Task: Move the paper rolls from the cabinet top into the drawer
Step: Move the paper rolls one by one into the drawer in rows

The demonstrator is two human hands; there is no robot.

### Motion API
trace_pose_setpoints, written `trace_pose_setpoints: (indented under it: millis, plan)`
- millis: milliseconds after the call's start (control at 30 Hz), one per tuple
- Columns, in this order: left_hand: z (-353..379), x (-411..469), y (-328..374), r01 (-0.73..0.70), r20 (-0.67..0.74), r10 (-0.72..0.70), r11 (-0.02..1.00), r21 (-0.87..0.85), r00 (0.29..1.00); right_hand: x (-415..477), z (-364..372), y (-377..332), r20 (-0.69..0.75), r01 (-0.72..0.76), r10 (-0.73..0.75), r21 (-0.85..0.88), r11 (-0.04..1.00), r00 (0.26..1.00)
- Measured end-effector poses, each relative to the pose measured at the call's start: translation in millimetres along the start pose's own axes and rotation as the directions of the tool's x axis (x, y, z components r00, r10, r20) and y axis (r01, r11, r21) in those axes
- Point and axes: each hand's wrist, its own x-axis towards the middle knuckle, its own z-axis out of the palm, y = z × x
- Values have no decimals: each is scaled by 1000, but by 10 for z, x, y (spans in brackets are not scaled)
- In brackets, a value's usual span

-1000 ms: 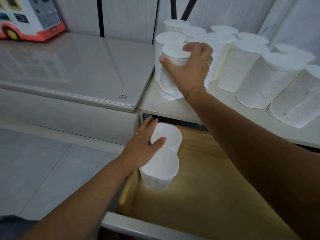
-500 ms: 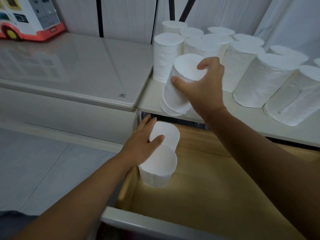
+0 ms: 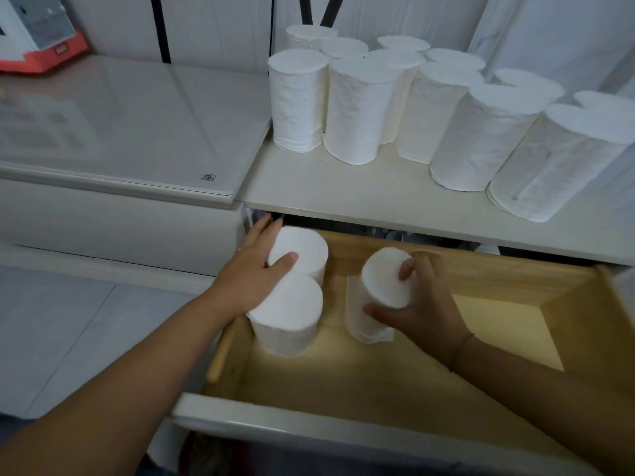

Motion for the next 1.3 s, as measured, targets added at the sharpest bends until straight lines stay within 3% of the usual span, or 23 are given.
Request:
trace_pose_setpoints:
  millis: [167, 300, 433, 633, 700, 867, 1033, 1133, 1167, 1233, 1300]
  plan:
    - [-3, 3, -11, 18, 5, -18, 1000, -1, 1000, 23, 35, 106, 108, 32, -31, -5, 999, 994]
    - [-4, 8, -28, 2, 9, -2, 1000, 8, 1000, 247, -190, 74, 272, -171, 128, 141, 975, 954]
    - [-4, -1, -19, -4, 10, 4, 1000, 8, 1000, 360, -344, 50, 612, -316, 232, 31, 948, 756]
    - [2, 10, -27, 4, 10, -4, 1000, 9, 1000, 44, -281, -174, 865, -640, 328, -11, 768, 379]
    - [7, 13, -37, 9, 11, -9, 1000, 9, 1000, -64, -153, -267, 893, -699, 313, 2, 715, 323]
    - [13, 20, -45, 1, 3, -1, 1000, -23, 1000, -147, 200, -501, 917, -815, 300, 46, 578, 264]
    - [15, 27, -52, -1, -1, 1, 1000, -25, 1000, -177, 482, -693, 906, -789, 265, 111, 605, 330]
    - [22, 26, -56, -5, -5, 5, 1000, -25, 1000, 8, 325, -752, 893, -584, 254, 11, 812, 371]
    - [27, 25, -59, -10, -6, 10, 1000, -23, 1000, 129, 207, -756, 860, -479, 250, -8, 878, 444]
    - [31, 25, -66, -18, -7, 18, 1000, -26, 1000, 460, -51, -742, 687, -338, 218, 43, 940, 693]
    - [29, 25, -66, -18, 1, 18, 999, -34, 1000, 848, -275, -710, 332, -252, 185, 172, 952, 925]
